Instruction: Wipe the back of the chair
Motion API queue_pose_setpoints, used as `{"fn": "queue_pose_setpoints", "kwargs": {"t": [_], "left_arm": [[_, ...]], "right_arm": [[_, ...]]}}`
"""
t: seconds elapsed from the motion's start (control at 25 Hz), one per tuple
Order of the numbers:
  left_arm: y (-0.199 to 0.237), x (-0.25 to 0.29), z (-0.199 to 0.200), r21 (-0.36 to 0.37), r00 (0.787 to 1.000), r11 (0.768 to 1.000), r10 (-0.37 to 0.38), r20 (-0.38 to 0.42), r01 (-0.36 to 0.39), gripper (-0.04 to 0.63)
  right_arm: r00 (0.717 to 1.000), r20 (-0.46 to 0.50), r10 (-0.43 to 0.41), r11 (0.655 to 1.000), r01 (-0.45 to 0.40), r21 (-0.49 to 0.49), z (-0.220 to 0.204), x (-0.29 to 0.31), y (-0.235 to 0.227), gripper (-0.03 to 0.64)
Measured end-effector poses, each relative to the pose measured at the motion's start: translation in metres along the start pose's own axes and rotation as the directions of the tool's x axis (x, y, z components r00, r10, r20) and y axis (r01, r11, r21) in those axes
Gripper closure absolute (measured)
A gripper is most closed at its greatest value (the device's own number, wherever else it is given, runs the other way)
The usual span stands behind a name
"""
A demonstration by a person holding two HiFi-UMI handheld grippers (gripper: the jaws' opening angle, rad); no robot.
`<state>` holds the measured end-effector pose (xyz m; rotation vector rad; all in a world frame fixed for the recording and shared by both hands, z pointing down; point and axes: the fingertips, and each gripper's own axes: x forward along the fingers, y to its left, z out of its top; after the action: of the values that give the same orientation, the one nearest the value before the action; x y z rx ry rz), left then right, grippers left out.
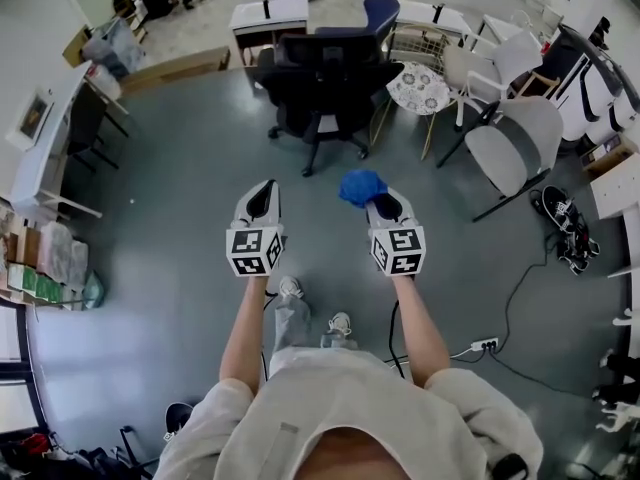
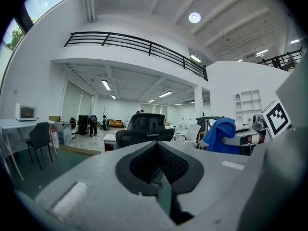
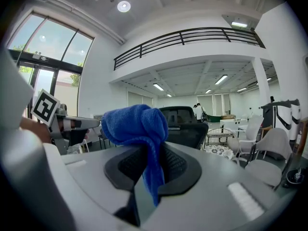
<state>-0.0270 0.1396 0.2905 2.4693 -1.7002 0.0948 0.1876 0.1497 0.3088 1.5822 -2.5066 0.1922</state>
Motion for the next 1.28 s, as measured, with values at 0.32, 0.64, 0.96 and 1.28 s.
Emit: {"fn": "queue_pose_setpoints", "kwargs": {"t": [0.32, 0.64, 0.96, 1.28], "left_arm": [[0.062, 0.045, -0.028, -0.052, 0.999, 0.999, -0.012, -0.033, 0.010, 0.591], [0.129, 0.137, -0.019, -0.077, 0.994, 0.992, -0.101, -0.033, 0.098, 0.591], [0.159, 0.200, 0.008, -0.052, 0.981, 0.980, -0.195, -0.011, 0.194, 0.591], [0.172, 0.222, 0.004, -0.033, 0.970, 0.970, -0.243, -0.029, 0.242, 0.591]], "right_arm": [[0.999, -0.035, -0.016, 1.000, 0.016, -0.006, -0.007, 0.077, 0.014, 0.548], [0.996, -0.025, -0.080, 0.997, 0.080, -0.006, 0.022, 0.180, 0.017, 0.549], [0.982, -0.010, -0.188, 0.982, 0.188, -0.004, 0.046, 0.225, -0.007, 0.549], [0.973, 0.003, -0.231, 0.973, 0.231, 0.006, 0.051, 0.249, -0.013, 0.549]]}}
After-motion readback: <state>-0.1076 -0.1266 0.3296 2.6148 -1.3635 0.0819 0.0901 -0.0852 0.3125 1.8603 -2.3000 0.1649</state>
